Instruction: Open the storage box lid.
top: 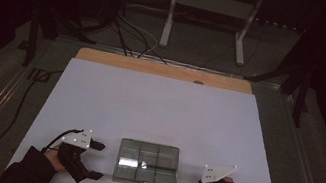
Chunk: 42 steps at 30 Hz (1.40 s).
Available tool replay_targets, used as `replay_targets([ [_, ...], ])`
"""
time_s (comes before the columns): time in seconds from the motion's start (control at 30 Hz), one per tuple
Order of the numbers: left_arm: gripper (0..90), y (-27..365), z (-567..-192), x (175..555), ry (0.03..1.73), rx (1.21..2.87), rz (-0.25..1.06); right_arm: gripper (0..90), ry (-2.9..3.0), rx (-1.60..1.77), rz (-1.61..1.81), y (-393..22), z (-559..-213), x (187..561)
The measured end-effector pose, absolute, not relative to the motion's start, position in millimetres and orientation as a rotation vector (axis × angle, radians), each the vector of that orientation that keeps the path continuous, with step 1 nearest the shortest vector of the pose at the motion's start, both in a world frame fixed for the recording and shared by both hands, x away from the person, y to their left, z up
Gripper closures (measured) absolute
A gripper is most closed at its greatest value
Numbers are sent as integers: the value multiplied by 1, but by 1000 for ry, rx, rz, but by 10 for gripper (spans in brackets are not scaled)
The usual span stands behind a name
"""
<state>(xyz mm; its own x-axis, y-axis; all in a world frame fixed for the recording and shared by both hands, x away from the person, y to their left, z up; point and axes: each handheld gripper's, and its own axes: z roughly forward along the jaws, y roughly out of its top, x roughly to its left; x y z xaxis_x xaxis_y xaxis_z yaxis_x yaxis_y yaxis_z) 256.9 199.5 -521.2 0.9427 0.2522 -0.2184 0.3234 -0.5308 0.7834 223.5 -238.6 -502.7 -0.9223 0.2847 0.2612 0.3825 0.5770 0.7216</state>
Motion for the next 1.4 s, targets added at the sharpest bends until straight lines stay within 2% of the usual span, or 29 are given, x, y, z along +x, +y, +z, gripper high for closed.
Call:
replay_targets([
  [1.4,24,197,-514,256,398,2101,-93,897,-2608,-673,-1426,-238,-488,229],
])
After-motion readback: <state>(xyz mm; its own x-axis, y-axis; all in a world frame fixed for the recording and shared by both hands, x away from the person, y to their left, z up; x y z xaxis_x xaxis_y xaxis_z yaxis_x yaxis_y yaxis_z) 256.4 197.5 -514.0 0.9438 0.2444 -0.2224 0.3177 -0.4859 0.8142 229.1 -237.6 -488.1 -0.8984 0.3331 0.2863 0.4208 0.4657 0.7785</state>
